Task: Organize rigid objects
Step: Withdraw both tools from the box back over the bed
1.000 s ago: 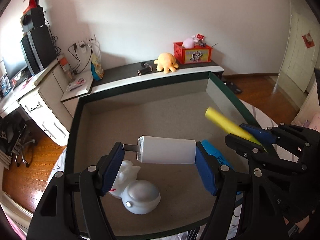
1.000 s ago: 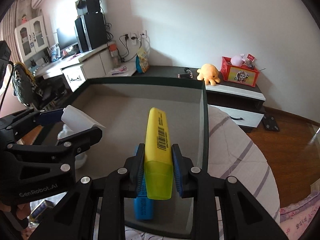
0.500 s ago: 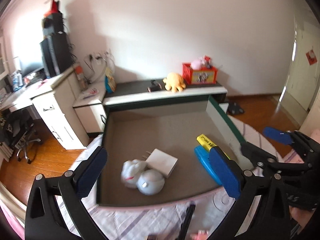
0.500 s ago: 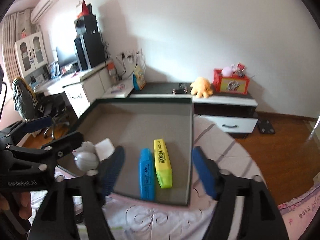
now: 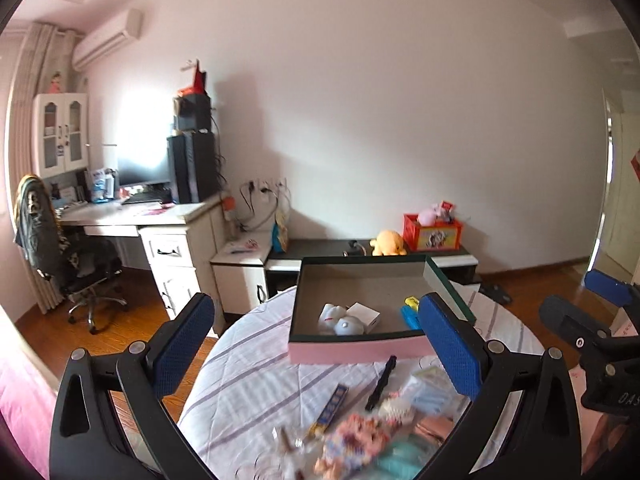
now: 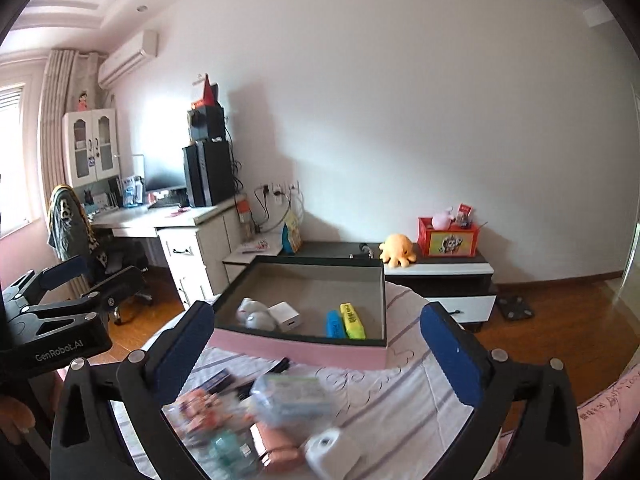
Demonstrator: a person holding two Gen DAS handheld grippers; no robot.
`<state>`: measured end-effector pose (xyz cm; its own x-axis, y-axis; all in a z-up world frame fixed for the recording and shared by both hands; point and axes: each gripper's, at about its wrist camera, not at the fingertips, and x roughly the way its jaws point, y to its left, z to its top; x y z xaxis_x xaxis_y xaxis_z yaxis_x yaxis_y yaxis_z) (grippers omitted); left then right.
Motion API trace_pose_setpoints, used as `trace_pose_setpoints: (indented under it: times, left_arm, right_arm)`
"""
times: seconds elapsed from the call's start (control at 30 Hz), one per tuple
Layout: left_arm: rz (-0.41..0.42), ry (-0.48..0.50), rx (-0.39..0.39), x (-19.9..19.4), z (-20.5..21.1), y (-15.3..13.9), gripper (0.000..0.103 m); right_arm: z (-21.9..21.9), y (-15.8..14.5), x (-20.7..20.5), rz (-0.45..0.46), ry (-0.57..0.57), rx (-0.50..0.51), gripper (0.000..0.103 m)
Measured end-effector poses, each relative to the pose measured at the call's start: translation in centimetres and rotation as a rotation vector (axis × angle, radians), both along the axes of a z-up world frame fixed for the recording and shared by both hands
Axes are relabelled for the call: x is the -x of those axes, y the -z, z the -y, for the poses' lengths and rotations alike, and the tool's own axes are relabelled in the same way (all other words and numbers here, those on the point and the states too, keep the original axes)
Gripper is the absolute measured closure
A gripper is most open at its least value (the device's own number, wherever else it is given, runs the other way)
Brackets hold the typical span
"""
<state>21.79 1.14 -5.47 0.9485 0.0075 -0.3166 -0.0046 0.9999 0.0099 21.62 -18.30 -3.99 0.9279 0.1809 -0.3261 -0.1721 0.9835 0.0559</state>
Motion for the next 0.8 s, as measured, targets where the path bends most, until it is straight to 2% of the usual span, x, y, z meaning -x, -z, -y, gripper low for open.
trace_pose_setpoints:
  times: [0.17, 0.33, 0.57, 0.8]
  left_arm:
    - [0.058, 0.003, -0.010, 5.7, 0.2, -0.3, 0.000]
    - [0.107, 0.036, -0.013, 9.7, 0.8, -0.7, 0.000]
    - [0.163, 0.022, -0.017, 13.0, 1.1, -1.8, 0.000]
    - [0.193, 0.005, -0.018, 14.6, 1.2, -2.5, 0.000]
  right_arm:
    - [-0.8, -0.5, 5.0, 0.044, 0.008, 0.005, 0.000]
    - [-1.4, -0.8, 9.2, 0.078, 0.019, 0.017, 0.000]
    - [-1.0, -1.7, 12.2, 0.118, 0.044, 0.016, 0.000]
    - [-1.2, -2.4, 13.9, 0.145, 0.056, 0.022, 0.000]
